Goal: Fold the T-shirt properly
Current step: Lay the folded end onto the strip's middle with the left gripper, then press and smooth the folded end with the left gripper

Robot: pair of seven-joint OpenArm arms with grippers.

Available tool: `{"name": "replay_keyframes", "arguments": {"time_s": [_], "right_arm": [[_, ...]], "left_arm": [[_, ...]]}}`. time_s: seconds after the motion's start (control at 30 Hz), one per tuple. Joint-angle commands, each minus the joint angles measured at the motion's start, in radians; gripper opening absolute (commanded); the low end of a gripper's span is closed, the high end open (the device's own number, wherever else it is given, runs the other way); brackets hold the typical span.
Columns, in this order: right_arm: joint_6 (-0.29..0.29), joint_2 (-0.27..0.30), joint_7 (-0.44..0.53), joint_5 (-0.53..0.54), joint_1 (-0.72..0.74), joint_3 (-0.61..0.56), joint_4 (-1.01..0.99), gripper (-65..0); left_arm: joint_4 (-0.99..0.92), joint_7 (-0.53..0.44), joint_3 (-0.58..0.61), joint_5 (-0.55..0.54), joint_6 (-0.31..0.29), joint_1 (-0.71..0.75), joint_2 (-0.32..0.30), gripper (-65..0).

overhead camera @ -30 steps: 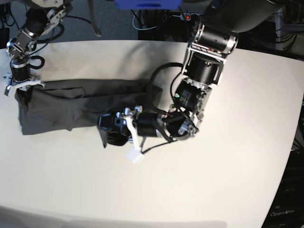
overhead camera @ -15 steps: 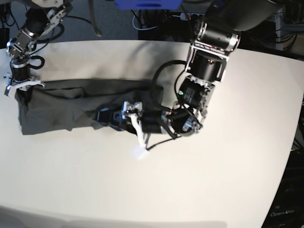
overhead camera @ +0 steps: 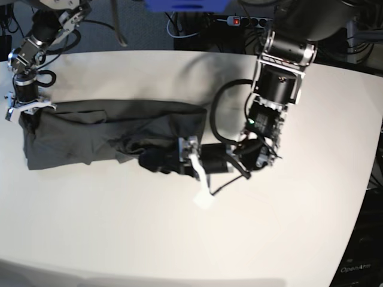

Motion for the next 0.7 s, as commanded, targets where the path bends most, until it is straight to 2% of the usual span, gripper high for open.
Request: {"name": "replay_keyframes", "arguments": {"time_s": [0.0,0.13,0.27,0.33,0.53,0.67], "right_arm": [[-0.001,-0.019,-0.196,-0.135,-0.015,-0.008,-0.019,-64.7],[-0.001,-0.019,-0.196,-0.134,-0.015,-0.008,-0.019,-64.7],[-0.001,-0.021,-0.196,-0.134,-0.015,-0.008,-0.021,-64.7],[-0.001,-0.021,-0.196,-0.134,-0.015,-0.008,-0.021,-64.7],[-0.001,-0.021,-0.196,-0.134,-0.015,-0.008,-0.021,-64.7],[-0.001,-0.021,-0.196,-0.134,-0.016,-0.008,-0.021,-64.7]], "left_arm": [[0.02,-0.016,-0.001,-0.049,-0.012,-0.043,-0.01,-13.8],[0.02,-0.016,-0.001,-0.121,-0.012,-0.053,-0.081,-14.0],[0.02,-0.016,-0.001,-0.136,-0.012,-0.052,-0.096,-14.5],[0.02,-0.016,0.003,-0.136,-0.012,-0.049,-0.092,-19.7],[0.02,-0.014,0.006,-0.132,-0.012,-0.05,-0.093,-46.2],[0.021,-0.004,0.005,-0.092,-0.012,-0.052,-0.115,-48.8]]}}
